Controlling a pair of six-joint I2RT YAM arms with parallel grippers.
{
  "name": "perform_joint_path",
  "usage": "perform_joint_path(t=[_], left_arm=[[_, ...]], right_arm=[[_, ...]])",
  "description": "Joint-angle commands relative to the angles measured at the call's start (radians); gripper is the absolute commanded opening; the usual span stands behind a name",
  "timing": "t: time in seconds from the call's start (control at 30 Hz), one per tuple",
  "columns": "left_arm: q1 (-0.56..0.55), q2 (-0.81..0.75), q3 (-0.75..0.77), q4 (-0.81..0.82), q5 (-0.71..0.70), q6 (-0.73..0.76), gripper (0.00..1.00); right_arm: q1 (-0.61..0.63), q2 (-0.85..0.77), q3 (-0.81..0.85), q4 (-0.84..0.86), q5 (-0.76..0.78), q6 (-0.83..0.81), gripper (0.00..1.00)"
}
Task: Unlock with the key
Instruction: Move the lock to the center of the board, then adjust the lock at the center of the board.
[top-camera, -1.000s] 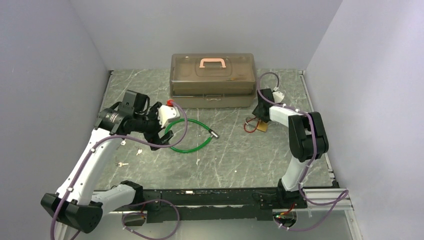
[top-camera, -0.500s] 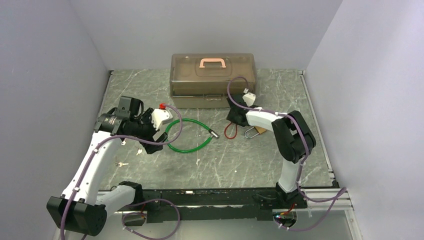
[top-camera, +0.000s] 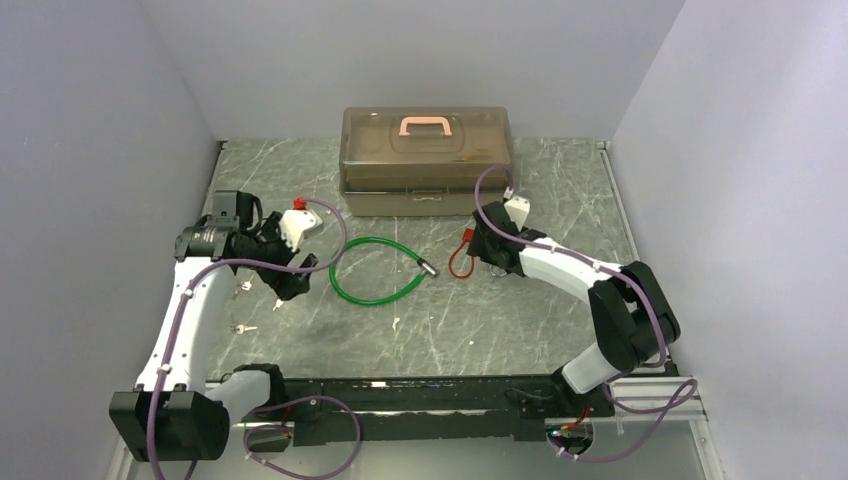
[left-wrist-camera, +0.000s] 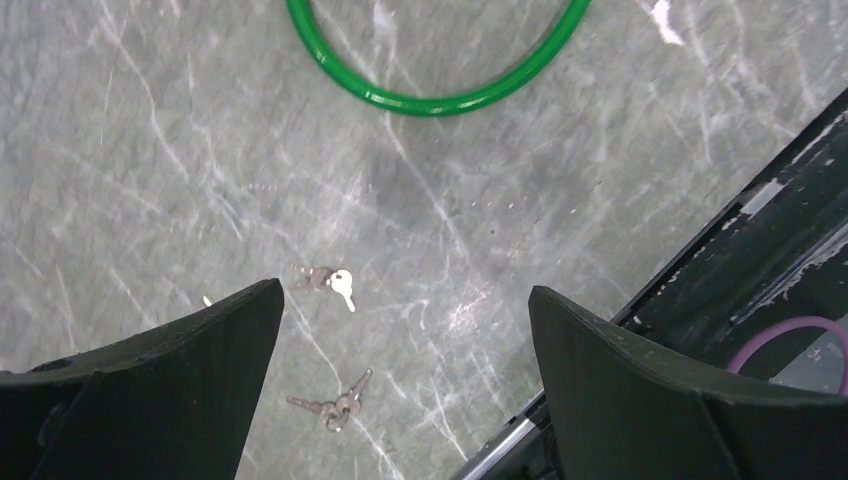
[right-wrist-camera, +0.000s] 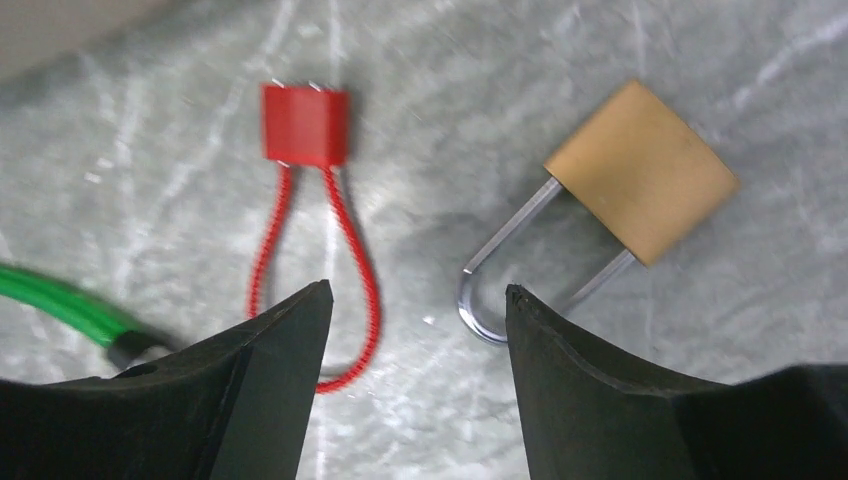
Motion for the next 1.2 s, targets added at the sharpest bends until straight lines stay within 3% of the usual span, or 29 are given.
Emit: perform_joint_path(t=[0.0,0.53,0.7,0.93,1.17], left_arm=[[0.083,-0.014,-0.033,-0.005,0.019,0.077,1.0],[0.366,0.013,-0.108,-0.017,-0.128,0.265,1.0],[0.43,0.045,-0.138,0.012,-0.23,0.346,0.99],[0.47,0.069,-0.175,0.061,-0.289,0.421,0.99],[0.512,0.175,-0.333,0.335,-0.464,0.489,0.99]], right_arm=[[-0.007,-0.015,-0.092,0.015,0.017,-0.001,0.65],[-0.002,0.196,-0.015,0.152,-0.094,-0.055,0.36],[0.055,0.259,0.08,0.139,-0.111,-0.073,0.37],[0.094,0.208,0.171,0.118,-0.117,-0.137,0.48],[0.144,0.044,0.135,0.112,-0.061,-0.183,0.55]])
